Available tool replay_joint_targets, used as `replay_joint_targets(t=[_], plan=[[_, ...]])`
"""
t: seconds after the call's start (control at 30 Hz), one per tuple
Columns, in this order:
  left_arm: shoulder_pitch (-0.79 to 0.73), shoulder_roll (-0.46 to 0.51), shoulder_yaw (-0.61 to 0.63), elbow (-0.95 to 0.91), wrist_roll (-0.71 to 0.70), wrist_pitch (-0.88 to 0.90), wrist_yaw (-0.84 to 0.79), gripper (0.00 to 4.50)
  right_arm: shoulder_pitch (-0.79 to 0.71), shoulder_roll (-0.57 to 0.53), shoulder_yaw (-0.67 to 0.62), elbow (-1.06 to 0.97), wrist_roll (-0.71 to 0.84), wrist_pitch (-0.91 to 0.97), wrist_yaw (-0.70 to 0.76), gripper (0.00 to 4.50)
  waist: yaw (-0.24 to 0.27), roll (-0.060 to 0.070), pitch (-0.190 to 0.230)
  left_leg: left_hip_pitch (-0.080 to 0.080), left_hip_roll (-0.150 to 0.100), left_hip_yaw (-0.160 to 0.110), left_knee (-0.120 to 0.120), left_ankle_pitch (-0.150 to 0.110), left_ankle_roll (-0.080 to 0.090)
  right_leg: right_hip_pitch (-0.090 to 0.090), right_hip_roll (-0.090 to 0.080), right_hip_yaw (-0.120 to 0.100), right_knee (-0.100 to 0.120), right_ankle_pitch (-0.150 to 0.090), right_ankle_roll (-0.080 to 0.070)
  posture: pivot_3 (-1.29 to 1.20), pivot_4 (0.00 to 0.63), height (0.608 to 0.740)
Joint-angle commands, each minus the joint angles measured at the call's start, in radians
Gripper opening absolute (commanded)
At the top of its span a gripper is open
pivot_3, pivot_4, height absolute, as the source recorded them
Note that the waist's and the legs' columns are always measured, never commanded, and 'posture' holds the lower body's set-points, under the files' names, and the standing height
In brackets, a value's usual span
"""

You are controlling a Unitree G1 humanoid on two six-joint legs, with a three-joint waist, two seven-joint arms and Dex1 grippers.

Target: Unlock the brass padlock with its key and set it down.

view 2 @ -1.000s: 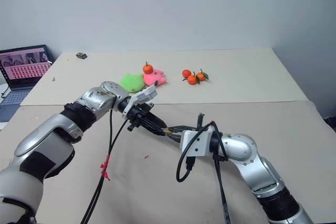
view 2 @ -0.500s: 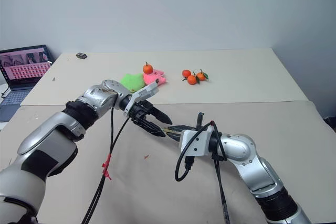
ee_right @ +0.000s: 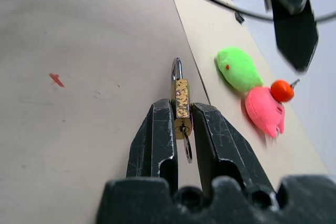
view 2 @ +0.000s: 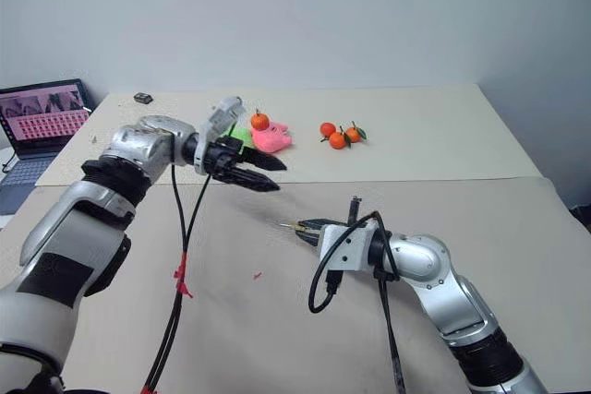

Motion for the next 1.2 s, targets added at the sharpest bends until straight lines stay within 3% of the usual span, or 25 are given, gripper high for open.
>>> replay_joint_targets(t=[0.03, 0.07, 0.2, 0.37, 0.4, 0.73, 1.2], plan=[[0.064, -0.004, 0.088, -0.102, 0.06, 0.017, 0.004, 3.78, -0.024, 0.008, -0.032, -0.025, 0.027, 0.002, -0.011, 0.25, 0.0, 0.001, -0.001, 0.0, 0.0, 0.0, 0.0, 0.0, 0.0, 0.0, 0.0, 0.0, 0.0, 0.0, 0.0, 0.0, 0.15, 0.66], [0.096, -0.001, 0.099, -0.151, 0.068, 0.029, 0.001, 3.28, -0.024, 0.009, -0.032, -0.026, 0.028, 0.003, -0.01, 0.25, 0.0, 0.001, -0.001, 0.0, 0.0, 0.0, 0.0, 0.0, 0.0, 0.0, 0.0, 0.0, 0.001, 0.001, -0.002, 0.0, 0.15, 0.66], [0.212, 0.007, 0.138, -0.324, 0.095, 0.073, 0.03, 2.14, -0.026, 0.01, -0.033, -0.029, 0.03, 0.006, -0.01, 0.25, 0.0, 0.001, -0.001, -0.001, 0.001, 0.0, 0.0, 0.0, 0.0, 0.0, 0.0, 0.0, 0.003, 0.002, -0.003, 0.0, 0.15, 0.66], [0.288, -0.038, 0.183, -0.396, 0.134, 0.087, 0.111, 0.19, -0.032, 0.012, -0.03, -0.041, 0.027, 0.013, -0.012, 0.25, 0.003, 0.001, -0.001, -0.001, 0.001, 0.0, 0.001, 0.0, -0.001, 0.0, 0.0, 0.0, 0.001, 0.004, -0.006, 0.0, 0.15, 0.66], [0.298, -0.045, 0.187, -0.408, 0.14, 0.089, 0.115, 0.03, -0.033, 0.012, -0.029, -0.046, 0.028, 0.017, -0.011, 0.25, 0.003, 0.001, -0.001, -0.001, 0.001, 0.0, 0.001, 0.001, -0.001, 0.001, 0.0, 0.0, 0.001, 0.004, -0.006, 0.0, 0.15, 0.66], [0.319, -0.099, 0.204, -0.445, 0.19, 0.108, 0.111, 0.03, -0.031, 0.007, -0.039, -0.075, 0.03, 0.037, -0.01, 0.25, -0.002, 0.002, -0.001, -0.002, 0.001, 0.0, 0.001, 0.001, -0.001, 0.001, 0.0, 0.0, 0.002, 0.004, -0.006, 0.0, 0.15, 0.66], [0.353, -0.091, 0.214, -0.504, 0.218, 0.153, 0.072, 0.03, -0.099, -0.009, -0.09, 0.026, 0.012, -0.005, -0.037, 0.25, -0.001, 0.002, -0.001, -0.001, 0.0, 0.0, 0.001, 0.001, -0.001, 0.001, 0.0, 0.0, 0.001, 0.004, -0.006, 0.0, 0.15, 0.66]])
